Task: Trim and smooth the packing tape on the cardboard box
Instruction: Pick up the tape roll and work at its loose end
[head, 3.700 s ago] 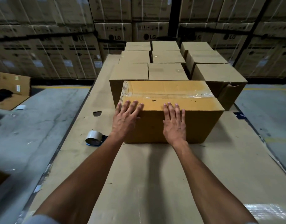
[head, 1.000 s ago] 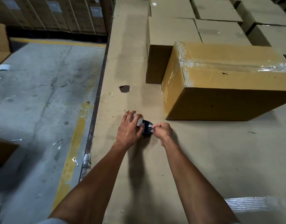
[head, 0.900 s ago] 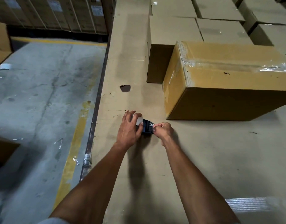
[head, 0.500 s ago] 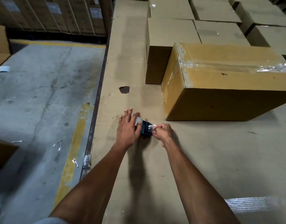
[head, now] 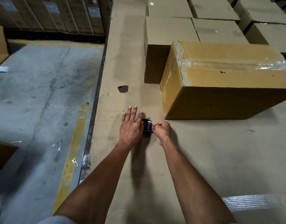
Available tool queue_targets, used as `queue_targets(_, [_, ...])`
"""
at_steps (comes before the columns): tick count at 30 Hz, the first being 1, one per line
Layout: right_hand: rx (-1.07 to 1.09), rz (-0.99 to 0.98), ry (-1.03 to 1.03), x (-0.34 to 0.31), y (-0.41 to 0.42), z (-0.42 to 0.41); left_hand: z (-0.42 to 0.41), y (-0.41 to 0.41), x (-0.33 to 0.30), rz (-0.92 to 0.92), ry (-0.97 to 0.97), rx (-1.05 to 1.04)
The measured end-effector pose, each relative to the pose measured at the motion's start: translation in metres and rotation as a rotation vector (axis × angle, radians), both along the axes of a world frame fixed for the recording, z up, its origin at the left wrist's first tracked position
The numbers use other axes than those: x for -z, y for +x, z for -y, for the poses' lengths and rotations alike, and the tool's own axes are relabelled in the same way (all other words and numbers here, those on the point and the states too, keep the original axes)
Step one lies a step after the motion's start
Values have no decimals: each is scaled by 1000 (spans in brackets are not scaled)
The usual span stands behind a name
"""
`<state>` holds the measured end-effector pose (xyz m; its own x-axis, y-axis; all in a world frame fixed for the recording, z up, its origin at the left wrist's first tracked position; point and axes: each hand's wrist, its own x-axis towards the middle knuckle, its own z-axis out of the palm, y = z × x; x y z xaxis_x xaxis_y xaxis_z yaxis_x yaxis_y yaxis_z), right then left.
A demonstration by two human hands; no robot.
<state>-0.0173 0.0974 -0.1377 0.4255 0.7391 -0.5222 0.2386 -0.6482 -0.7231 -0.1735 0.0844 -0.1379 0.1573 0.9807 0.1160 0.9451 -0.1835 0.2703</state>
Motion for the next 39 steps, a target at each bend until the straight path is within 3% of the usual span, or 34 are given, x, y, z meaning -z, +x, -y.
queue_targets(4, [8,-45,1,37,10,-10,-2,-1,4,-7,-15,0])
queue_targets(8, [27,-103,26,30,13,-11,-2,-7,3,62,-55,-27])
queue_targets(12, [38,-252,17,-17,5,1,0,-19,1,293,-106,-83])
queue_targets(15, [162,-371,61,-17,1,-1,-2,-30,-1,509,-152,-121])
queue_targets(17, [186,-436,51,-15,1,-1,-4,-33,-4,542,-177,-127])
queue_targets(23, [160,-580,-9,-16,17,2,-1,-24,-11,328,-178,-72])
queue_targets(27, [123,-509,-7,-13,23,2,1,-25,-12,262,-175,-51])
queue_targets(39, [131,-574,27,-8,-3,-30,-26,-44,-5,-154,-39,151])
